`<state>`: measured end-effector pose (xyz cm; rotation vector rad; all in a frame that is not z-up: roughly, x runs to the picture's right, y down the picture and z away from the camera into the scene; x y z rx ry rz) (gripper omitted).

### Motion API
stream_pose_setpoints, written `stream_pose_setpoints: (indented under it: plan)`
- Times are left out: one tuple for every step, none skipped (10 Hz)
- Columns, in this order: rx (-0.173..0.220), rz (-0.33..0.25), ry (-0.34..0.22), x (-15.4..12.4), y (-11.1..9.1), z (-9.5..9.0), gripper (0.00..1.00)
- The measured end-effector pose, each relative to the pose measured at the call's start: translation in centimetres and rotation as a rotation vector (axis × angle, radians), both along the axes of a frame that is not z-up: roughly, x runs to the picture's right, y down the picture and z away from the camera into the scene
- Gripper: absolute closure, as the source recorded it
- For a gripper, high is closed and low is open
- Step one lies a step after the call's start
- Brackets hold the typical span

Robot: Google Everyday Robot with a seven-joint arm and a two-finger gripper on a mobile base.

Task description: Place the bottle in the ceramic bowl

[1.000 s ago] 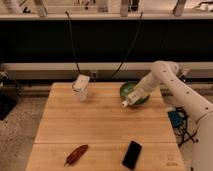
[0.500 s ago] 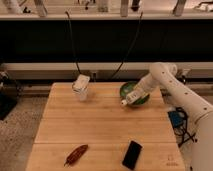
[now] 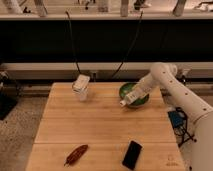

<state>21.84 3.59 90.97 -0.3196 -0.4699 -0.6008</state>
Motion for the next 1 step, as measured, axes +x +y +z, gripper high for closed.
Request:
stream_pose_setpoints:
  plan:
    - [0.002,0.001,-0.011,-0.07,0.05,-0.01,0.20]
